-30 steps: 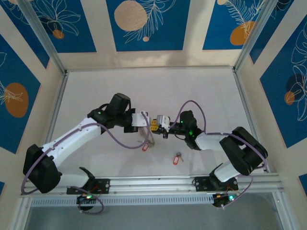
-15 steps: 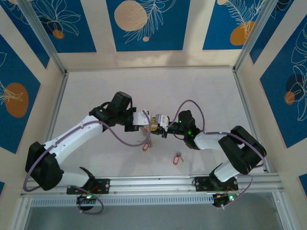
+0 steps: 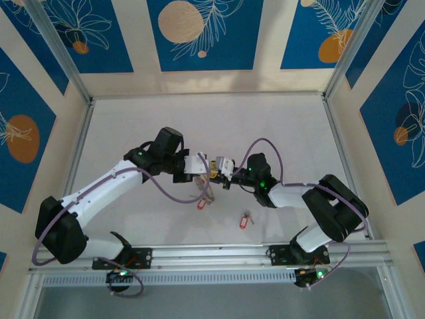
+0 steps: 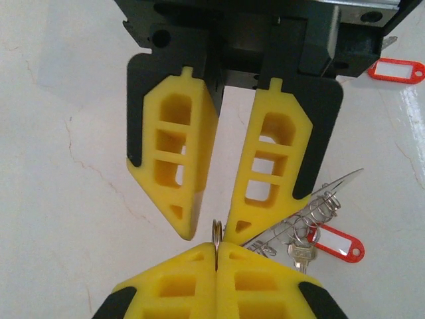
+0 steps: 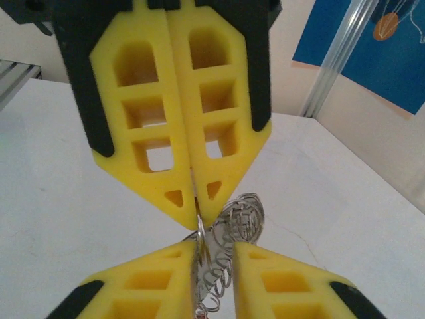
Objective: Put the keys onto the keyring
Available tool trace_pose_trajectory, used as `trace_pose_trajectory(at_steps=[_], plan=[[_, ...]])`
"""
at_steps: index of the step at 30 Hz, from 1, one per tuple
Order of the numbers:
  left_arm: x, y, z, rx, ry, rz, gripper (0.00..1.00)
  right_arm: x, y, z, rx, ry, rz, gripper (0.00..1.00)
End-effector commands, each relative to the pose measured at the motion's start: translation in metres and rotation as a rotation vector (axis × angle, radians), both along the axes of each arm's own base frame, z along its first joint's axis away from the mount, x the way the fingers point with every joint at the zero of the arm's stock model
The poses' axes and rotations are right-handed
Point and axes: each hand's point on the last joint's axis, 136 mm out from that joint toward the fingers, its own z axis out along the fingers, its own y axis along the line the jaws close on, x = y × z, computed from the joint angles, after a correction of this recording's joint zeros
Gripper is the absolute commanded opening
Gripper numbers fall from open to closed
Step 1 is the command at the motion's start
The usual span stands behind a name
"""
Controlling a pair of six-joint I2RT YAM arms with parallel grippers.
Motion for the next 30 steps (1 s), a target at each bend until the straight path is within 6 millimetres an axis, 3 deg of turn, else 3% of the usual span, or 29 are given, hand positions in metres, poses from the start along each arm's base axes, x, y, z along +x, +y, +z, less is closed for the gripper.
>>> trace_pose_trajectory(at_steps=[1,6,8,11,17,30], plan=[[-0.005,-0.009,0.009,-0.032,0.032,-0.027,0.0,-0.003,0.008,0.01,0.027,-0.024,0.045,0.17],[-0.004,-0.011,0.013,-0.045,0.035,-0.027,0.0,-0.009,0.01,0.01,0.026,-0.016,0.078,0.04],[-0.006,-0.012,0.021,-0.067,0.028,-0.034,0.19,-0.009,0.009,0.01,0.029,-0.013,0.075,0.0],[-0.009,-0.007,0.029,-0.075,0.013,-0.043,0.27,-0.01,0.006,0.015,0.053,-0.012,0.075,0.0],[-0.021,0.014,0.025,-0.084,0.016,-0.049,0.21,-0.012,-0.006,0.031,0.143,0.086,0.123,0.0],[-0.004,0.004,0.01,-0.152,0.079,0.043,0.26,-0.013,-0.014,0.026,0.156,0.25,0.193,0.0]])
